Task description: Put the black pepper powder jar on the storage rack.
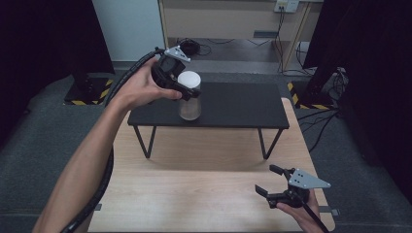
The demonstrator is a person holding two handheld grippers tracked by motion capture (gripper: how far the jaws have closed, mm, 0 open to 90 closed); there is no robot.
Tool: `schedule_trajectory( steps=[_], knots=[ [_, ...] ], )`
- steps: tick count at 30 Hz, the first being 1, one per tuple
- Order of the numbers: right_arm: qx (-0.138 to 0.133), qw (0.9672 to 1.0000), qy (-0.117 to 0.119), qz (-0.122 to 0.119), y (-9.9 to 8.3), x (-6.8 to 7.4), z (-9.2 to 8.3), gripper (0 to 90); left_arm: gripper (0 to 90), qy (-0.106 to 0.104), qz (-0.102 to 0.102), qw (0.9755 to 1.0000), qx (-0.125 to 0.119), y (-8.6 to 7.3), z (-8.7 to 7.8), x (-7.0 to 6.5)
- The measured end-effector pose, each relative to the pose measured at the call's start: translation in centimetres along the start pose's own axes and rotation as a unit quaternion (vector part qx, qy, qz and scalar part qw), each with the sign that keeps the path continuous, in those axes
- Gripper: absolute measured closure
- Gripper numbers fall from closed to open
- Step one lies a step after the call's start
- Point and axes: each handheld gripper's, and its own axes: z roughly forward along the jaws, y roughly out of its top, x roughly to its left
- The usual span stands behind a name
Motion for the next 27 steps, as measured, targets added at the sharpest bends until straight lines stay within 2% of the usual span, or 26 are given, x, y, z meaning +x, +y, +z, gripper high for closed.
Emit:
schedule_trajectory(
  steps=[3, 8, 11, 18, 27],
  knots=[
    [0.001, 1.0, -0.001, 0.001, 0.0, 0.0, 0.0, 8.8, 32.6, 0.008, -0.017, 0.9998, -0.006, -0.7, 0.4, 0.9],
    [0.005, 1.0, 0.0, 0.001, 0.0, 0.0, 0.1, 8.9, 32.6, 0.025, -0.026, 0.9993, 0.011, -1.0, 1.0, 2.2],
    [0.005, 1.0, 0.002, -0.002, 0.0, 0.0, 0.2, 9.0, 32.7, 0.033, -0.032, 0.9989, 0.012, -1.4, 1.3, 2.7],
    [0.005, 1.0, 0.001, 0.001, -0.1, -0.1, 0.2, 9.0, 32.7, 0.034, -0.042, 0.9985, 0.006, -1.9, 1.3, 3.6],
    [0.006, 1.0, 0.002, 0.002, -0.1, 0.0, 0.2, 9.1, 32.6, 0.034, -0.05, 0.9982, 0.003, -2.6, 1.7, 3.9]
  ],
)
